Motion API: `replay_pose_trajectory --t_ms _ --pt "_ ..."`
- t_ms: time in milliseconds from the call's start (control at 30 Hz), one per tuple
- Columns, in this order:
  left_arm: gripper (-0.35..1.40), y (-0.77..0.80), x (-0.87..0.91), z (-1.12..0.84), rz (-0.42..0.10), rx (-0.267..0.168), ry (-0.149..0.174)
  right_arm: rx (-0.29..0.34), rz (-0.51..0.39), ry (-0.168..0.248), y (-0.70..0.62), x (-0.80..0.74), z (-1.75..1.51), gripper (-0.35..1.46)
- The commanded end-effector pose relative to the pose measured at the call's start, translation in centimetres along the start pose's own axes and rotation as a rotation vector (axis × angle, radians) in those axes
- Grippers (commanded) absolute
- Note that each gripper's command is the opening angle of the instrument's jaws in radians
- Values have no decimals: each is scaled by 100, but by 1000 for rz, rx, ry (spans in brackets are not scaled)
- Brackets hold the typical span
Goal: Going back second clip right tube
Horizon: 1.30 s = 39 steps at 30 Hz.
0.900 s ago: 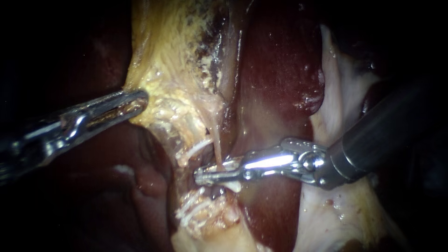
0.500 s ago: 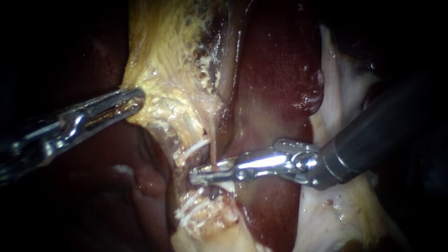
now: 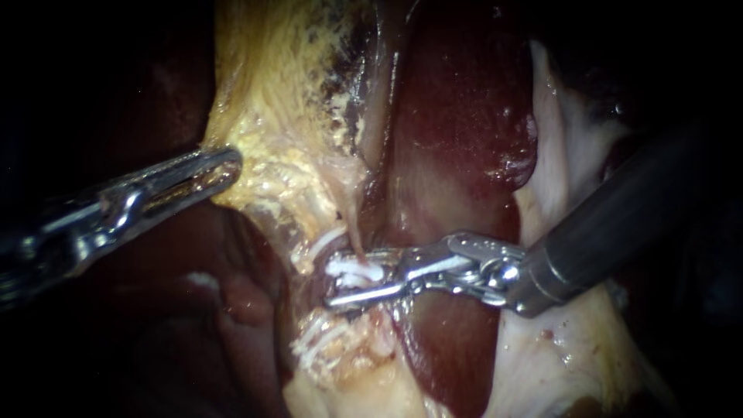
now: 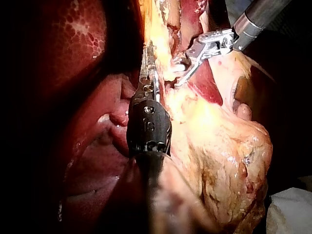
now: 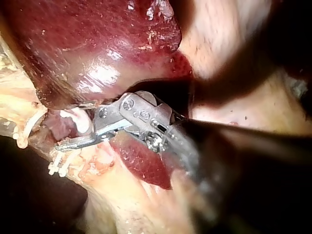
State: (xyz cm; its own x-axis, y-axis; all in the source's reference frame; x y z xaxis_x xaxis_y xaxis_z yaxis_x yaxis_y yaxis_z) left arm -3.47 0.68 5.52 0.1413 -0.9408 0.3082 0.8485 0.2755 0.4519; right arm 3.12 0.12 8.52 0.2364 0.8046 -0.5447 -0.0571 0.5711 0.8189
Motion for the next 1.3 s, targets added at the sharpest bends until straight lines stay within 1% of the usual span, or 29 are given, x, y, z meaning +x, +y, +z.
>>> replay_pose_trajectory --t_ms 33,133,200,267,333,400,467,533,600,700,733,833,1000,1100,1233,1300 --pt "-35 0 0 0 0 -1 0 1 4 0 -2 1 0 60" --pt "-35 0 0 0 0 -1 0 2 -2 -1 -7 2 1 60" --pt "-35 0 0 0 0 -1 0 -4 -19 2 -7 3 1 60" --pt "-35 0 0 0 -1 -1 0 -31 -23 14 -2 5 0 60" --pt "-35 0 0 0 -1 -1 0 -36 -22 16 2 4 -5 60" --pt "-35 0 0 0 -1 -2 0 -38 -22 17 4 2 -9 60" --pt "-35 0 0 0 -1 -2 0 -38 -22 17 2 2 -12 60" --pt "-35 0 0 0 -1 -2 0 -34 -39 15 -5 3 -17 60" --pt "-35 0 0 0 -1 -2 0 -33 -75 13 -12 10 -27 60" --pt "-35 0 0 0 -1 1 1 -27 -166 9 -17 23 -46 60" --pt "-35 0 0 0 -1 1 1 -25 -181 8 -17 26 -51 60" --pt "-35 0 0 0 -1 4 2 -14 -265 3 -18 37 -81 60" --pt "-35 0 1 0 -1 6 2 0 -347 -2 -19 51 -126 60" --pt "-35 0 1 1 -1 6 2 6 -393 -4 -23 61 -142 60" --pt "-35 0 2 1 -1 11 3 11 -433 -4 -37 80 -153 60" --pt "-35 -1 3 3 0 18 5 14 -449 2 -50 91 -155 60"
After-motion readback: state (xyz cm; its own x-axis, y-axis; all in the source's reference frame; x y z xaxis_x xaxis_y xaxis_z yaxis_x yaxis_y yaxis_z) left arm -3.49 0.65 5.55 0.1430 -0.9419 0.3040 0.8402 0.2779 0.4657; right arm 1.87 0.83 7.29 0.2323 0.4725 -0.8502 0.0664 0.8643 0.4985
